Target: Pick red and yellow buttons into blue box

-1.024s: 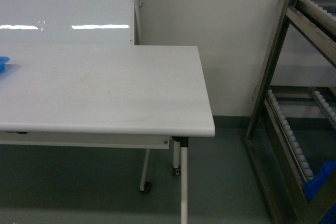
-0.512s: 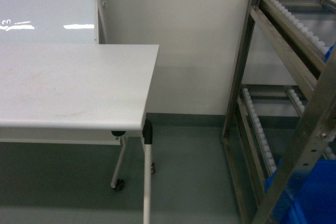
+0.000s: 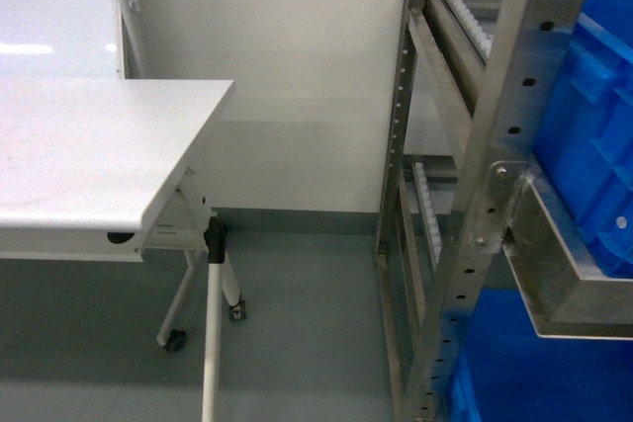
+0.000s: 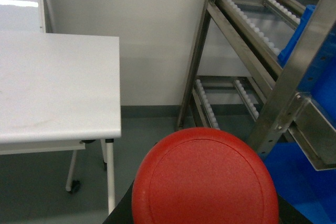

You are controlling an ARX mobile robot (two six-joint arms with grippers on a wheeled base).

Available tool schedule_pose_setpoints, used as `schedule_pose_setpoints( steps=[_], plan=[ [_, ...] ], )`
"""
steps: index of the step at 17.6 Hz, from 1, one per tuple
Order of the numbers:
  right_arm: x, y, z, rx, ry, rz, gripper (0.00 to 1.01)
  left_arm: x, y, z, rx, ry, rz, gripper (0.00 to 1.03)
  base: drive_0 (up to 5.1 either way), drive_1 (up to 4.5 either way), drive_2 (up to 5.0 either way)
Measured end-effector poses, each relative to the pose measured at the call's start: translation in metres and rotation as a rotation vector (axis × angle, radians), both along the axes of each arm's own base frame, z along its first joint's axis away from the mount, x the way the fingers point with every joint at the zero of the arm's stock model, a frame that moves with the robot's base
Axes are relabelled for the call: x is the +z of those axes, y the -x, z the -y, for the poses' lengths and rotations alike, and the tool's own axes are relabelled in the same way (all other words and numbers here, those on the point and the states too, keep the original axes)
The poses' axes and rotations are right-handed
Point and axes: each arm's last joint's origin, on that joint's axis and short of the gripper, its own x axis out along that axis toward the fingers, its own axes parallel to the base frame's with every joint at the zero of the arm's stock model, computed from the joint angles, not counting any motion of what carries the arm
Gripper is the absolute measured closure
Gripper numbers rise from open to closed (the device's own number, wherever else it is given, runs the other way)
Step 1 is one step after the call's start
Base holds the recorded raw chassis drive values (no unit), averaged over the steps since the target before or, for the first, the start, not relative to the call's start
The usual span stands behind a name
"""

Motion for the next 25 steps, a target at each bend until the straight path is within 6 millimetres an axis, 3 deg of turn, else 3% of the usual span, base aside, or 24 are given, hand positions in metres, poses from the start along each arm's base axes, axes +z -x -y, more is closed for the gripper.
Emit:
schedule_pose_setpoints(
  steps=[25],
  plan=[
    [0.0003,0.0000,0.0000,0.000,-0.001,0.003,0.67,-0.0003,0.0000,0.0000,0.000,0.000,-0.002,0.79,4.9,-3.30,-1.5]
  ],
)
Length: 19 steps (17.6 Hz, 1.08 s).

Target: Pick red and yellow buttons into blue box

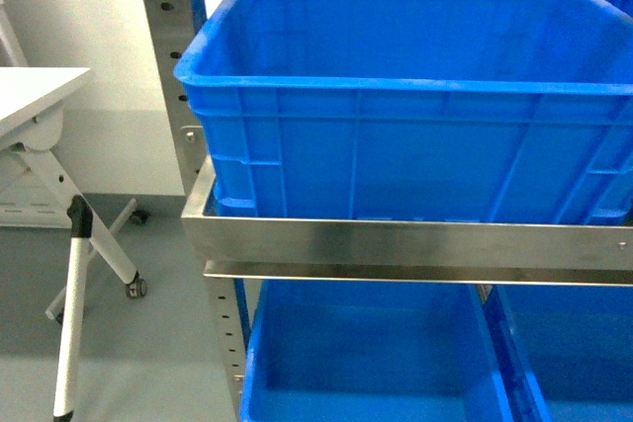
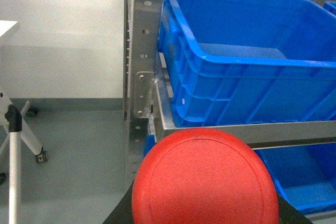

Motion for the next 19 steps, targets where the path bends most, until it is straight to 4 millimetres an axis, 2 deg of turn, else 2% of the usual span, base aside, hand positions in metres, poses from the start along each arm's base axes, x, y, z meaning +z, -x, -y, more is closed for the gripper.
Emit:
schedule_pose_setpoints(
  steps=[19],
  plan=[
    [-0.0004,0.0000,0.0000,0.000,0.001,-0.004,0.67,0.0001,0.0001,0.0000,-0.001,0.000,0.002,0.79,4.9,-3.26,-1.5]
  ],
)
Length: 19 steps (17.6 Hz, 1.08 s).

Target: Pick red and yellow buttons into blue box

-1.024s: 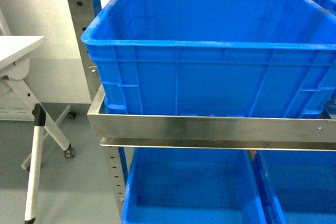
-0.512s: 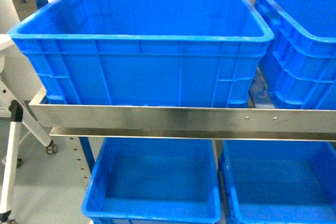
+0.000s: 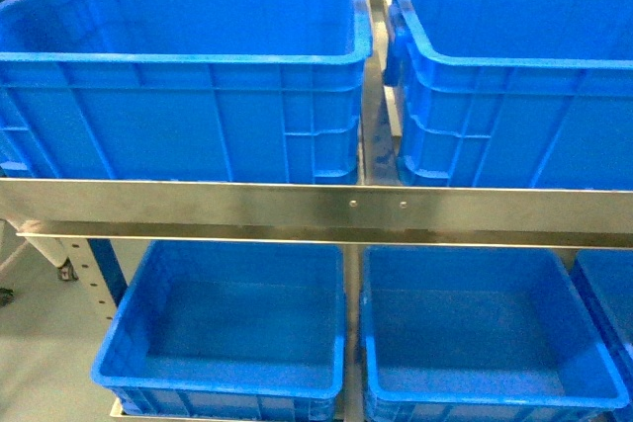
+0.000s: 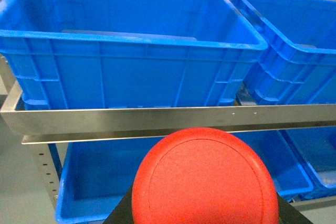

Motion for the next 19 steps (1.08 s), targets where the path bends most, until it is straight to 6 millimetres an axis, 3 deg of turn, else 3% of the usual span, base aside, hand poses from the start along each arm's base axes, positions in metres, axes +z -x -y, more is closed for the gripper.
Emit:
schedule_pose_setpoints(
  steps=[11,15,19],
  plan=[
    [0.0003,0.0000,0.0000,0.000,-0.001,0.003,0.67,-0.0001,0.0000,0.0000,0.000,0.000,-0.001,0.79,4.9,-3.32,-1.5],
    [0.0001,0.0000,0.0002,-0.006,0.000,0.001,0.67,0.0003,0.0002,0.0002,-0.006,0.001,0.003,0.79,0.0,0.00,0.0],
    [0.0001,0.0000,0.0001,-0.005,0.000,0.001,0.67,0.0004,0.0004,0.0001,-0.003,0.000,0.004,0.79,0.0,4.36,-4.3]
  ],
)
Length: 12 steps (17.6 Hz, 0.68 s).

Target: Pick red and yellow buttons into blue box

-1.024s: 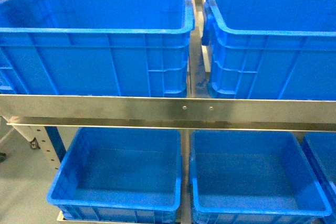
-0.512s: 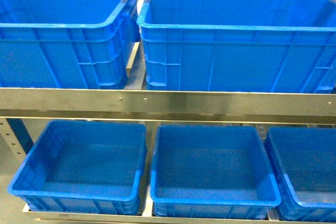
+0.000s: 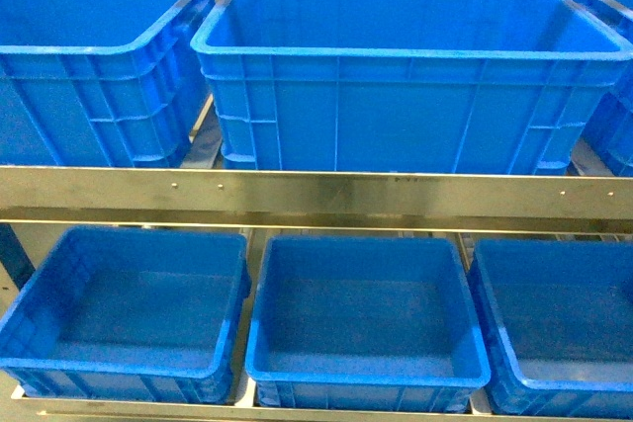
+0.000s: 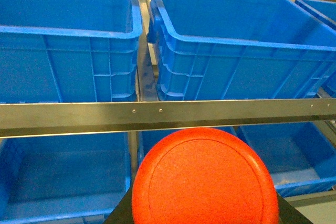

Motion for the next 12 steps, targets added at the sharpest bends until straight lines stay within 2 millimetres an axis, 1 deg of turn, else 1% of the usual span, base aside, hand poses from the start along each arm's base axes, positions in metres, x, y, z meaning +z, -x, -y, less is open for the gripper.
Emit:
schedule_pose_setpoints(
  steps=[10,12],
  plan=[
    [-0.0003,0.0000,0.0000,0.000,0.001,-0.002,0.68,-0.0005,-0.0004,0.0000,0.001,0.000,-0.005,0.79,0.0,4.30,-4.4],
    [-0.0005,-0.0003,-0.0001,0.000,0.002,-0.004,0.68,-0.0012,-0.0009,0.0000,0.000,0.000,-0.010,0.79,0.0,0.00,0.0]
  ],
)
